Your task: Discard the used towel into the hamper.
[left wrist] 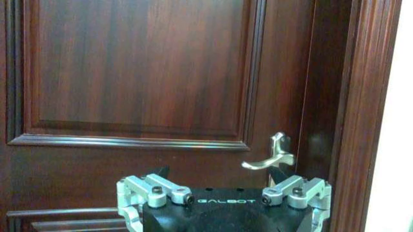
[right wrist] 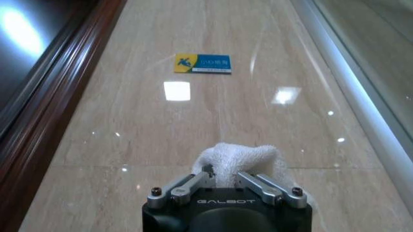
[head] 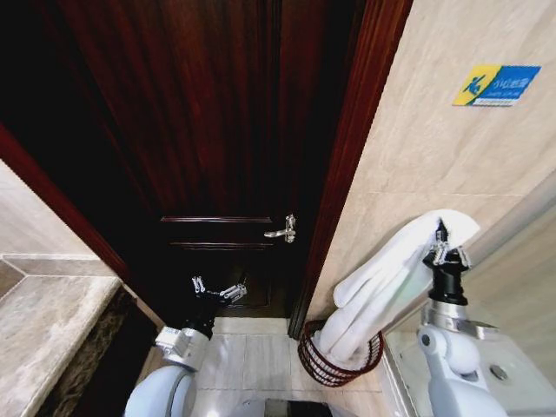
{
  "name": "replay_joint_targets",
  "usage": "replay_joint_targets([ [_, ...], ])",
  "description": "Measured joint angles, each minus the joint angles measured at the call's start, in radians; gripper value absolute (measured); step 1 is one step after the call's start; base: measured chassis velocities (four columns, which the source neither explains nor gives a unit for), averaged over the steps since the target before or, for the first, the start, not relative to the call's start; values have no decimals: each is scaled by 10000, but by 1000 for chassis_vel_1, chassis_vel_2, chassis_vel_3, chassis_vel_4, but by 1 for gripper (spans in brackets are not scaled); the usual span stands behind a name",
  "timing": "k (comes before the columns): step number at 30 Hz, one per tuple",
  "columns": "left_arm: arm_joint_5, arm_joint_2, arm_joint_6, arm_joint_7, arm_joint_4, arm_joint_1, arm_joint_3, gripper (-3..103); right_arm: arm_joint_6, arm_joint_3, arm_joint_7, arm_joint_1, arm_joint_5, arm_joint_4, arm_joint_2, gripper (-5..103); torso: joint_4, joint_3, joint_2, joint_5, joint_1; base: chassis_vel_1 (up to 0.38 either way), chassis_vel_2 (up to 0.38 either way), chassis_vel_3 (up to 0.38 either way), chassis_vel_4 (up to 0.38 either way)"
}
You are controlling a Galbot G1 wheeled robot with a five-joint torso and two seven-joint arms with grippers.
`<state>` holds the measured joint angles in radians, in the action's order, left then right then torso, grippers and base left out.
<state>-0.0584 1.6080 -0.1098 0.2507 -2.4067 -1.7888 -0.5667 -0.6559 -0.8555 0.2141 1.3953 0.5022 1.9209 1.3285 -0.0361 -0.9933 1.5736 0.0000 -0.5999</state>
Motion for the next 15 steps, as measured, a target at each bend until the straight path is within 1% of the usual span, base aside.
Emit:
replay_joint_targets([
  [5,0,0,0,0,0,0,0,100,-30,120,5,110,-76,-31,237,5,-1,0,0,-2,0,0,0,0,0],
  [11,0,0,0,0,0,0,0,100,-136,121,47,245,-128,-186,327,5,0,0,0,-1,0,0,0,0,0],
  [15,0,0,0,0,0,0,0,100,-340,37,153,275,-123,-626,338,5,0,0,0,1,0,0,0,0,0],
])
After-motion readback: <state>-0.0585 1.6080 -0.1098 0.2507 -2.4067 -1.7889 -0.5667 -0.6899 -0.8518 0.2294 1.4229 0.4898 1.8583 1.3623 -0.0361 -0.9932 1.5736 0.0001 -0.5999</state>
